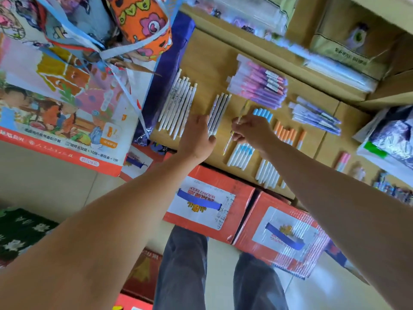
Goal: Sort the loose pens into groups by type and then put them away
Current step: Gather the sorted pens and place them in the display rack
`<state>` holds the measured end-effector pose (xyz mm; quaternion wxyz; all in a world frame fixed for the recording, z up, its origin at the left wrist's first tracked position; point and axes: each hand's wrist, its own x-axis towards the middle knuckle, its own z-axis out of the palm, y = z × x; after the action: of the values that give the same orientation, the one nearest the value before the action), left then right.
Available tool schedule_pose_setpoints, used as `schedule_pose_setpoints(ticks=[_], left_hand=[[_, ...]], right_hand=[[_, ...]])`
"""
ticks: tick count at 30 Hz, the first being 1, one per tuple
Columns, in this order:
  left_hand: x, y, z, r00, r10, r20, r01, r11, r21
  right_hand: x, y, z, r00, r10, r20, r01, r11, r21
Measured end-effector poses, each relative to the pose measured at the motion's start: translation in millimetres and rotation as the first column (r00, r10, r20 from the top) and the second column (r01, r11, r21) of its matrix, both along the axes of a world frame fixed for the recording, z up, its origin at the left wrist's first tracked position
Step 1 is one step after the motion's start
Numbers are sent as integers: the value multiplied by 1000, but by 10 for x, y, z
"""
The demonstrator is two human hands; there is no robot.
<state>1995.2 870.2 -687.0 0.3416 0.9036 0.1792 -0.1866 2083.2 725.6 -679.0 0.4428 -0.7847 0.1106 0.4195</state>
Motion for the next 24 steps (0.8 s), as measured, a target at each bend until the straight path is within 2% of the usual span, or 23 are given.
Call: schedule_pose_setpoints(ticks=[7,12,18,21,24], left_hand=[[34,-51,42,1000,-2,7,1,986,165],[167,-459,266,976,-186,109,154,955,253],[249,-1526,406,901,-409,144,391,910,136],[209,-2090,385,847,-513,138,510,858,62],[132,-2588,336,827,-552,108,552,833,31]], right_hand=[[23,-178,77,997,-52,55,52,999,2],[-74,-785,99,964,-176,201,191,980,-60],[-334,-1903,191,920,-196,340,267,947,-178],[-507,-2503,195,905,-234,356,320,925,-204],[-659,-3064,213,919,-178,353,301,894,-333]])
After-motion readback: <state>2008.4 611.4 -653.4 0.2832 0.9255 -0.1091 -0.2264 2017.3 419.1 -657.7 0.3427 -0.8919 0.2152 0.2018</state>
